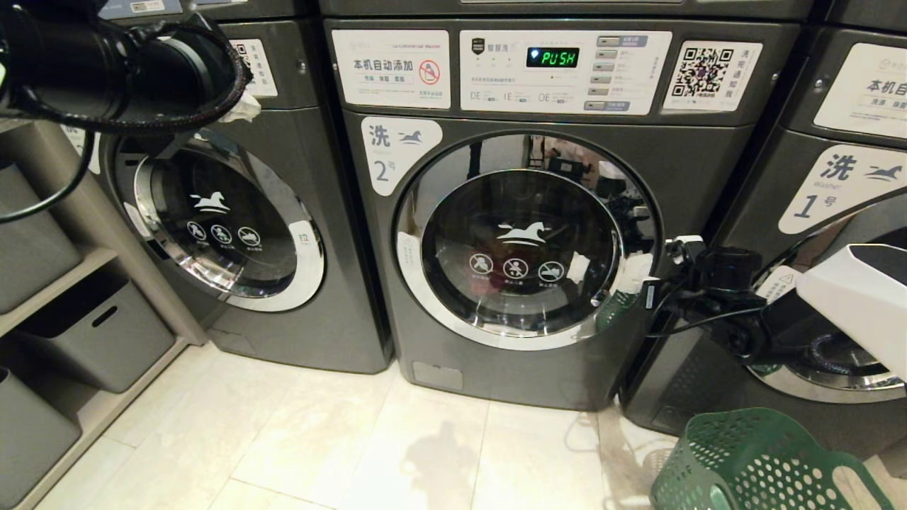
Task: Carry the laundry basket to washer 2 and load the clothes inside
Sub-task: Press the washing machine door tightly with the right hand
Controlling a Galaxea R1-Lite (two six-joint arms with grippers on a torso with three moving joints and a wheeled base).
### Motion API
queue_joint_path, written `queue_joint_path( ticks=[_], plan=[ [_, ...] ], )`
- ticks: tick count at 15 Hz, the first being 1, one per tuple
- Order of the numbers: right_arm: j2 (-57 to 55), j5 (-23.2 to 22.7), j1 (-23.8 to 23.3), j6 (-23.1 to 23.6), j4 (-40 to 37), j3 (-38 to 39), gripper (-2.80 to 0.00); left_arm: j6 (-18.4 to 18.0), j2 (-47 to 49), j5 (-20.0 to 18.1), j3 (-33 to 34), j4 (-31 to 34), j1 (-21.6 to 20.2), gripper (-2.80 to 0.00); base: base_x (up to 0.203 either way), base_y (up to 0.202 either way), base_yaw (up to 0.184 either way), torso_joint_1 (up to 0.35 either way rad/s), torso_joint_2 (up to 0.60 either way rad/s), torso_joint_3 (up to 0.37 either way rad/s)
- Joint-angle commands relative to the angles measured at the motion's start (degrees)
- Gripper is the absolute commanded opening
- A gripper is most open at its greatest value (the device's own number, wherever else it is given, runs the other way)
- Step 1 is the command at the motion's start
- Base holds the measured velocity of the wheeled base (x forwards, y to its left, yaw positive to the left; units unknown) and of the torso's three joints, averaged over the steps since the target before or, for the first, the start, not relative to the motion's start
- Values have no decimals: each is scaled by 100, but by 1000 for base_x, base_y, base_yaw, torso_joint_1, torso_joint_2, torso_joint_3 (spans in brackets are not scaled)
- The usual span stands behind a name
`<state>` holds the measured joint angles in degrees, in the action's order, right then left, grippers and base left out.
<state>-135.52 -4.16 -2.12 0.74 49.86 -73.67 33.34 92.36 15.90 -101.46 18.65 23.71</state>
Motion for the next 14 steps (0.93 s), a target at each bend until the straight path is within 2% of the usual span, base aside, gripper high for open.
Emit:
queue_joint_path(
  ticks=[1,10,12,14],
  plan=[
    [-173,-29,8,8,33,-286,-280,21,11,2,2,7,2,-280,0,0,0,0,0,0],
    [-880,-94,116,5,-30,-1387,-280,23,72,10,4,-2,2,-280,0,0,0,0,0,0],
    [-836,-90,133,11,-129,-1283,-280,23,63,19,12,7,2,-280,0,0,0,0,0,0],
    [-535,-85,133,37,-232,-841,-280,6,0,29,14,13,2,-280,0,0,0,0,0,0]
  ],
)
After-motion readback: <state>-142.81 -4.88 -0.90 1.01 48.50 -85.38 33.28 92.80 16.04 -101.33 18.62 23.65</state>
